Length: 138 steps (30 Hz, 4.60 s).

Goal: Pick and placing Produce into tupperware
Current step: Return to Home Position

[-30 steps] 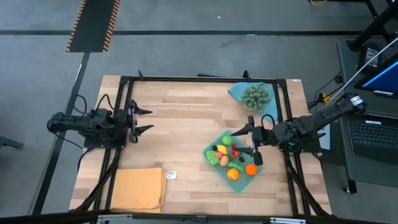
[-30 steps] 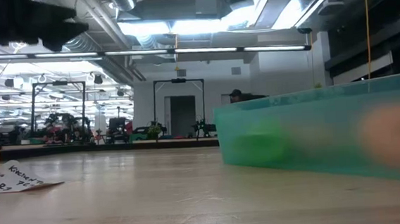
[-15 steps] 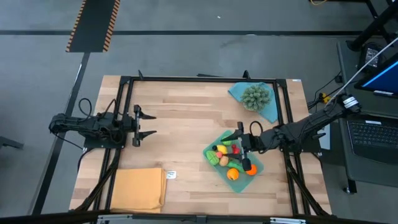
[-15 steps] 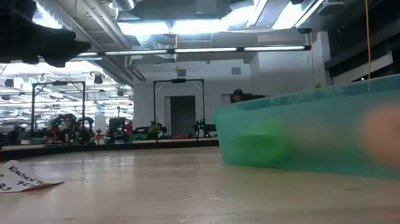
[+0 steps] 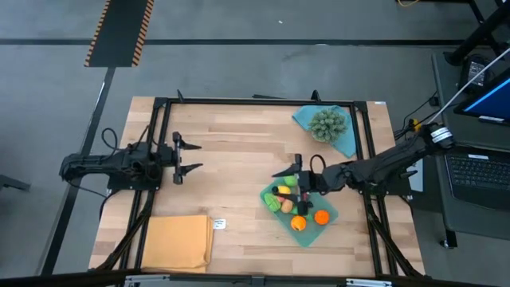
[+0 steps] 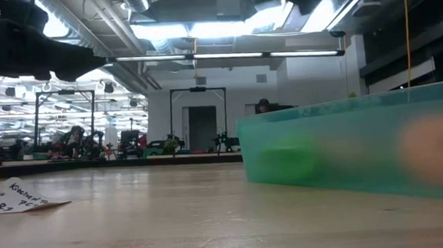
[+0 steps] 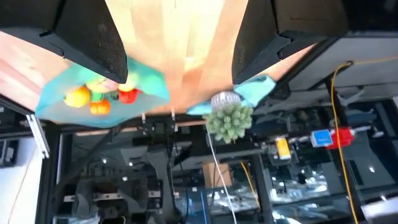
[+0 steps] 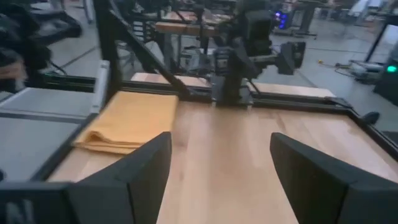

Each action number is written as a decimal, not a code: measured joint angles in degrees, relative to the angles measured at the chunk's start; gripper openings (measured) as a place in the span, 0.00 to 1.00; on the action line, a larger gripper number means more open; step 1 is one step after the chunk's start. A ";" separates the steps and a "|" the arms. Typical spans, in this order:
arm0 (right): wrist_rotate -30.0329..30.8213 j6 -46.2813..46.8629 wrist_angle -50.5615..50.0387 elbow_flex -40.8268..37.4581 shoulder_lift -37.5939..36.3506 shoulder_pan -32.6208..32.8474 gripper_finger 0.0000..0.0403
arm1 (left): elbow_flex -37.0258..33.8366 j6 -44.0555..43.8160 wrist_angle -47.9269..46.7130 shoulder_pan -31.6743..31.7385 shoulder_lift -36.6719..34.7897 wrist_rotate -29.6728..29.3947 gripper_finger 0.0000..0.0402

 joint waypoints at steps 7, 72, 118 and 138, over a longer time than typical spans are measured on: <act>-2.92 -0.86 6.61 -0.04 5.67 -5.82 0.68 | 0.00 -0.11 -0.27 9.49 0.00 6.84 0.69; -29.06 -0.50 4.30 -39.15 -56.15 -25.60 0.68 | 0.01 -2.56 -0.26 14.03 0.00 6.32 0.69; -28.95 -0.53 -19.82 -39.15 -74.62 -21.23 0.68 | 0.00 -2.56 -0.26 14.03 0.00 6.34 0.69; -28.89 -0.76 -19.77 -39.15 -74.60 -21.25 0.68 | 0.00 -2.56 -0.26 14.05 0.00 6.34 0.69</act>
